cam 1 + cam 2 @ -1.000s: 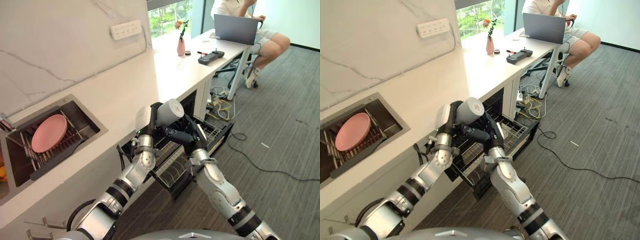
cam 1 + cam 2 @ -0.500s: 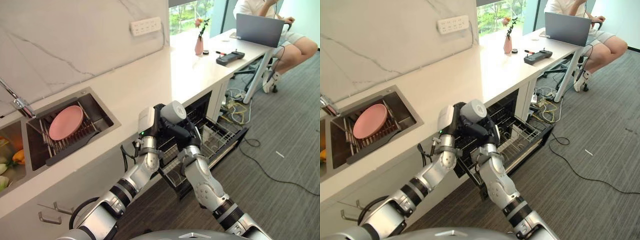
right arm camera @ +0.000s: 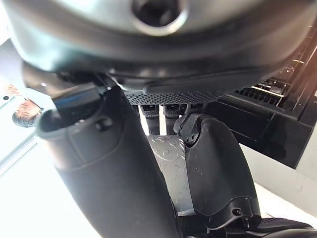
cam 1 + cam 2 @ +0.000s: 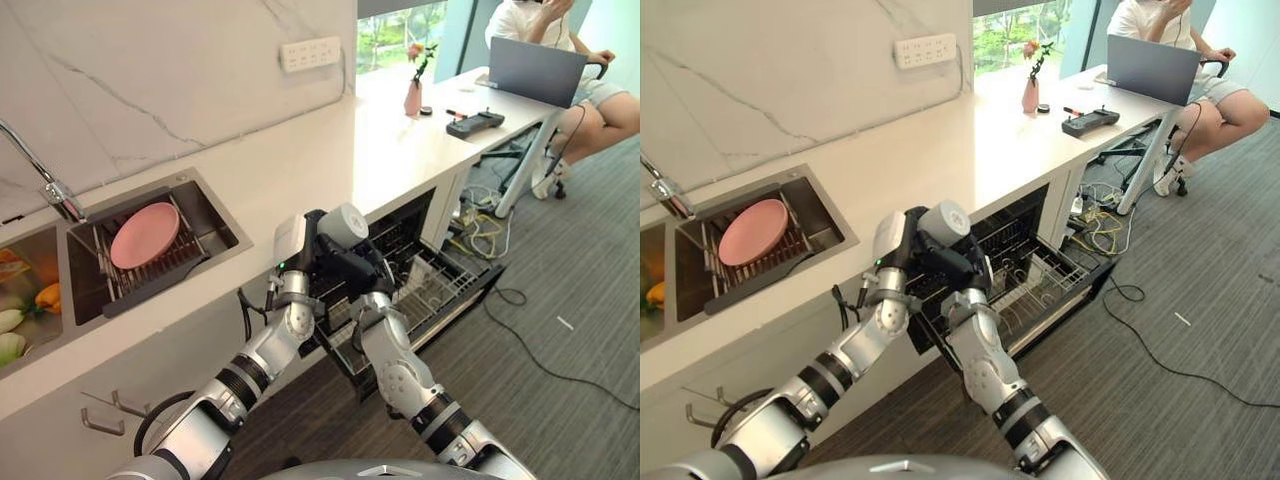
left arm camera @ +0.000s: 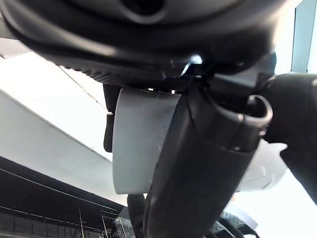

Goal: Place the dishes in the dishwasher.

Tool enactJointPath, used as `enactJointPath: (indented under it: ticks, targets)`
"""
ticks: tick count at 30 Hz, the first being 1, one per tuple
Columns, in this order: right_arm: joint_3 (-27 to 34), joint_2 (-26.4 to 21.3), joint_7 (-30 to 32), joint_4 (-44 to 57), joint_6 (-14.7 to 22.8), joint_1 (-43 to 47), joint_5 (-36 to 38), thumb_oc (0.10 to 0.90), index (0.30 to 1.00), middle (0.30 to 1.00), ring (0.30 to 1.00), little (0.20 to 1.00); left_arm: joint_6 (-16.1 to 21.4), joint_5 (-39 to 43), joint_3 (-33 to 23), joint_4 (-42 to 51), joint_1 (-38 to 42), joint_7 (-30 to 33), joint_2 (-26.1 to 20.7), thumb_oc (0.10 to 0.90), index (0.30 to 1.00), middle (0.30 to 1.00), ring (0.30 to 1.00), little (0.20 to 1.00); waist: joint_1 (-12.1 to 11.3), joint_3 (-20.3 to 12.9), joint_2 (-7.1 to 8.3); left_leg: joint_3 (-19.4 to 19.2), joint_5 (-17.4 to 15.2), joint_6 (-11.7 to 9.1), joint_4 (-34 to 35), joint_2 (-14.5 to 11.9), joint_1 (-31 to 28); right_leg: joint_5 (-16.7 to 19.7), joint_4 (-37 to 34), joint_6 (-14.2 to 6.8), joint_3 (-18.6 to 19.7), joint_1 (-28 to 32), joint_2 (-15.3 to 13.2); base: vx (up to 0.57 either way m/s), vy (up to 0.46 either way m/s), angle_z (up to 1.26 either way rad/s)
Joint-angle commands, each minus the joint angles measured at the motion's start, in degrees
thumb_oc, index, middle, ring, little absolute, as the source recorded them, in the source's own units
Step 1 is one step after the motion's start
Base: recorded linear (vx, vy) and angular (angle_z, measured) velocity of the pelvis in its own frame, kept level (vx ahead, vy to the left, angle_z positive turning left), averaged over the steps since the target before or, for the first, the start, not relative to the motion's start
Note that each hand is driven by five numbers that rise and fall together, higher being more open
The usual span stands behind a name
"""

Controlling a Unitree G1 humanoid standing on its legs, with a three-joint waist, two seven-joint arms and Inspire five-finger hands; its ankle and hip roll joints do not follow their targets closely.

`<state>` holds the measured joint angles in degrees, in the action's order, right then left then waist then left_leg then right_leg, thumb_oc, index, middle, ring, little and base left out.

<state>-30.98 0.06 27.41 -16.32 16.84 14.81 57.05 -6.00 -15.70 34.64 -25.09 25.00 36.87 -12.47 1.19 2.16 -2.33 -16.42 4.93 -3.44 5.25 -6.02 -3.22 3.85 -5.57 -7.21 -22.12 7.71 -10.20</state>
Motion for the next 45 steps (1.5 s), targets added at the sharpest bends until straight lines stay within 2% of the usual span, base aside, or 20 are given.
enactJointPath:
  ticks: [1,10,14,16,18,19,20,21,25,32,39,42,43,44,45]
  targets:
    - [7.0,9.9,-2.5,-3.4,6.8,18.3,3.4,0.800,0.900,0.900,0.900,0.900,9.6,-0.5,8.2,1.6,11.0,-0.4,5.5,0.400,0.300,0.300,0.300,0.300,-2.1,-0.6,1.49,1.6,-6.3,-1.4,-0.6,-0.3,-4.2,-1.1,1.4,-3.7,-2.4,-2.4,-4.0,0.00,0.000,0.00]
    - [10.0,9.6,-5.8,-4.4,8.4,20.8,6.5,0.800,0.900,0.900,0.900,0.900,10.8,2.1,8.3,2.7,11.0,-2.7,5.5,0.400,0.300,0.300,0.300,0.300,-2.8,-0.7,1.47,2.3,-6.1,-1.5,-0.6,-0.4,-3.8,-1.4,1.2,-3.8,-2.9,-2.3,-3.9,0.01,-0.001,0.04]
    - [10.6,8.7,-6.7,-5.3,7.6,21.6,5.3,0.800,0.900,0.900,0.900,0.900,11.5,2.2,8.4,3.0,11.2,-3.6,5.5,0.400,0.300,0.300,0.300,0.300,-3.0,-0.6,1.46,2.5,-6.1,-1.5,-0.6,-0.4,-3.6,-1.5,1.2,-3.8,-3.1,-2.2,-4.0,0.00,0.000,0.06]
    - [10.4,6.3,-8.8,-6.1,5.8,22.1,2.4,0.800,0.900,0.900,0.900,0.900,12.4,3.1,8.1,3.6,10.7,-5.1,5.3,0.400,0.300,0.300,0.300,0.300,-3.3,-0.6,1.58,2.7,-6.0,-1.5,-0.6,-0.3,-3.5,-1.5,1.2,-3.8,-3.2,-2.2,-4.0,0.00,0.000,0.00]
    - [10.5,4.8,-10.3,-6.2,4.9,22.5,1.1,0.595,0.592,0.592,0.592,0.592,13.1,4.2,8.0,4.4,10.2,-6.4,4.9,0.400,0.300,0.300,0.300,0.300,-3.4,-0.6,1.64,2.8,-6.0,-1.5,-0.5,-0.3,-3.4,-1.6,1.2,-3.8,-3.2,-2.2,-4.0,0.00,0.000,0.00]
    - [10.6,4.3,-10.8,-6.4,4.6,22.5,0.7,0.595,0.592,0.592,0.592,0.592,13.4,5.0,8.0,4.5,9.8,-7.0,5.0,0.400,0.300,0.300,0.300,0.300,-3.5,-0.6,1.66,2.9,-6.0,-1.5,-0.5,-0.3,-3.4,-1.6,1.2,-3.8,-3.3,-2.1,-4.0,0.00,0.000,0.00]
    - [10.8,4.0,-11.3,-6.5,4.5,22.7,0.6,0.413,0.319,0.319,0.319,0.319,13.8,5.9,8.0,4.8,9.4,-7.7,5.0,0.400,0.300,0.300,0.300,0.300,-3.5,-0.6,1.70,3.0,-6.0,-1.5,-0.5,-0.4,-3.4,-1.7,1.2,-3.7,-3.4,-2.1,-4.0,0.00,-0.004,0.04]
    - [10.8,4.0,-11.3,-6.5,4.5,22.7,0.6,0.400,0.300,0.300,0.300,0.300,13.8,5.9,8.0,4.8,9.4,-7.7,5.0,0.400,0.300,0.300,0.300,0.300,-3.5,-0.6,1.70,3.0,-6.0,-1.5,-0.5,-0.4,-3.4,-1.7,1.2,-3.7,-3.4,-2.1,-4.0,0.00,-0.007,0.04]
    - [11.5,1.7,-13.2,-6.7,4.0,23.0,-1.1,0.400,0.300,0.300,0.300,0.300,14.9,13.0,8.3,6.6,6.5,-12.3,5.8,0.400,0.300,0.300,0.300,0.300,-3.7,-0.6,1.93,3.2,-6.0,-1.6,-0.5,-0.4,-3.3,-1.9,1.1,-3.7,-3.7,-1.8,-3.7,0.00,0.000,0.00]
    - [12.0,-0.1,-15.5,-6.5,3.6,23.1,-0.9,0.400,0.300,0.300,0.300,0.300,15.3,16.9,9.5,6.5,5.0,-16.1,6.6,0.400,0.300,0.300,0.300,0.300,-3.7,-0.5,2.00,3.4,-5.9,-1.6,-0.4,-0.6,-3.4,-2.1,1.0,-3.6,-3.6,-1.7,-3.6,0.00,0.000,0.00]
    - [14.2,1.1,-14.4,-6.0,5.8,23.6,2.4,0.400,0.300,0.300,0.300,0.300,14.9,18.5,10.4,5.2,5.3,-16.9,7.5,0.400,0.300,0.300,0.300,0.300,-3.2,-0.5,1.70,3.3,-6.0,-1.7,-0.3,-0.6,-3.5,-2.0,0.9,-3.6,-3.7,-1.6,-3.6,0.00,0.000,0.00]
    - [16.1,2.3,-11.7,-5.3,7.4,23.7,3.3,0.400,0.300,0.300,0.300,0.300,14.2,18.6,11.2,4.9,5.7,-17.4,7.7,0.400,0.300,0.300,0.300,0.300,-3.0,-0.5,1.40,3.3,-6.0,-1.7,-0.3,-0.7,-3.5,-2.1,0.9,-3.5,-3.7,-1.5,-3.5,0.00,0.000,0.00]
    - [16.8,2.4,-10.7,-5.1,7.8,23.9,2.9,0.400,0.300,0.300,0.300,0.300,13.9,18.4,11.7,4.6,6.0,-17.9,7.8,0.453,0.380,0.380,0.380,0.380,-2.9,-0.5,1.27,3.2,-6.0,-1.7,-0.3,-0.7,-3.5,-2.1,0.9,-3.5,-3.7,-1.5,-3.5,0.00,0.000,0.00]
    - [17.2,2.7,-9.9,-4.9,7.9,23.9,2.6,0.400,0.300,0.300,0.300,0.300,13.8,18.0,12.1,4.5,6.3,-18.1,7.8,0.800,0.900,0.900,0.900,0.900,-2.8,-0.5,1.23,3.2,-6.0,-1.8,-0.3,-0.7,-3.5,-2.1,0.9,-3.5,-3.7,-1.5,-3.4,0.00,0.000,0.00]
    - [17.4,2.8,-9.3,-4.8,8.3,23.9,2.2,0.400,0.300,0.300,0.300,0.300,13.7,17.5,12.5,4.5,7.0,-18.3,7.8,0.800,0.900,0.900,0.900,0.900,-2.6,-0.6,1.13,3.3,-6.0,-1.8,-0.3,-0.8,-3.6,-2.2,0.9,-3.4,-3.6,-1.5,-3.4,0.00,0.000,0.00]
